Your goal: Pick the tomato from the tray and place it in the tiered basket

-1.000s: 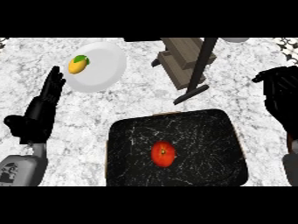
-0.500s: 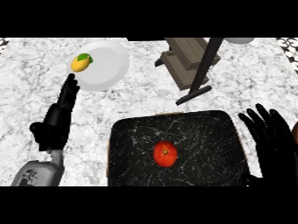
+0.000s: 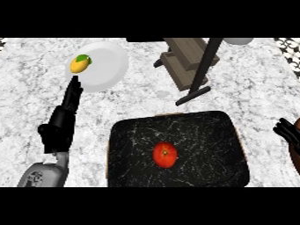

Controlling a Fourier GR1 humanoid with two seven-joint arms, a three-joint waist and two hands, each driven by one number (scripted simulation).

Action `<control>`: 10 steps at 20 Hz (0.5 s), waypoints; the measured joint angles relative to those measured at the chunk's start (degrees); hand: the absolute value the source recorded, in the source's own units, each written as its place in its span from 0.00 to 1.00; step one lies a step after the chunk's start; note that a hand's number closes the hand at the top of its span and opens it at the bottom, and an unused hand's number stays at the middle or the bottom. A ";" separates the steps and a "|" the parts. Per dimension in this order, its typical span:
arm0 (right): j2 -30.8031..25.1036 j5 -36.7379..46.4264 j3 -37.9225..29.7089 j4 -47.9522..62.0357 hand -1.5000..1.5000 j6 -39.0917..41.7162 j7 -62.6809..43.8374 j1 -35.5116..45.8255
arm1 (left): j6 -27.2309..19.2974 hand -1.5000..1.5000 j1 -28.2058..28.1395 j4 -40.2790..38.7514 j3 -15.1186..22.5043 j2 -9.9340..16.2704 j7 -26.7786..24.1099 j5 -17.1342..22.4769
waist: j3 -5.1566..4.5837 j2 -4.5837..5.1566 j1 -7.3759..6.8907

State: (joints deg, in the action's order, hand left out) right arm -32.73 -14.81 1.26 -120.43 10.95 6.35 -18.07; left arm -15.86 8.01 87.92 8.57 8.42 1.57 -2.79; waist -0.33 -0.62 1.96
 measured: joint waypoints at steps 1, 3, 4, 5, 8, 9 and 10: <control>-1.97 2.60 -0.01 -2.50 0.00 -0.31 -2.00 -0.35 | 0.10 0.50 -0.39 0.07 -0.01 0.11 -0.04 0.03 | -0.06 -0.06 -0.02; -5.45 7.76 0.18 -6.64 0.00 -0.90 -6.44 -0.32 | 0.33 0.50 -0.59 0.20 0.17 0.20 -0.27 -0.06 | -0.10 0.02 -0.39; -7.02 10.11 0.48 -8.73 0.00 -1.19 -9.27 0.04 | 0.40 0.50 -0.45 0.54 0.21 0.27 -0.01 -0.07 | -0.12 0.07 -0.72; -8.62 11.80 0.61 -11.23 0.00 -1.25 -12.43 0.52 | 0.47 0.50 -0.42 0.50 0.45 0.17 -0.01 -0.18 | -0.14 0.13 -0.88; -11.87 16.79 3.22 -17.79 0.00 -1.45 -23.14 2.32 | 0.42 0.50 0.83 -0.20 0.60 -0.11 0.07 -0.60 | -0.15 0.42 -1.54; -12.76 17.68 4.18 -20.09 0.00 -1.32 -27.07 2.86 | 0.25 0.50 0.60 -0.02 0.86 -0.32 0.11 -0.83 | -0.14 0.43 -1.75; -13.40 17.93 5.62 -20.82 0.00 -1.29 -30.57 4.18 | 0.33 0.50 0.47 0.12 1.40 -0.58 0.06 -1.04 | -0.14 0.50 -2.13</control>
State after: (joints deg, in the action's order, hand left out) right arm -46.13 3.12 6.89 -141.25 9.65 -24.21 -13.89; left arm -15.53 8.48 88.03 9.97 7.83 1.63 -3.84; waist -0.47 -0.12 -0.17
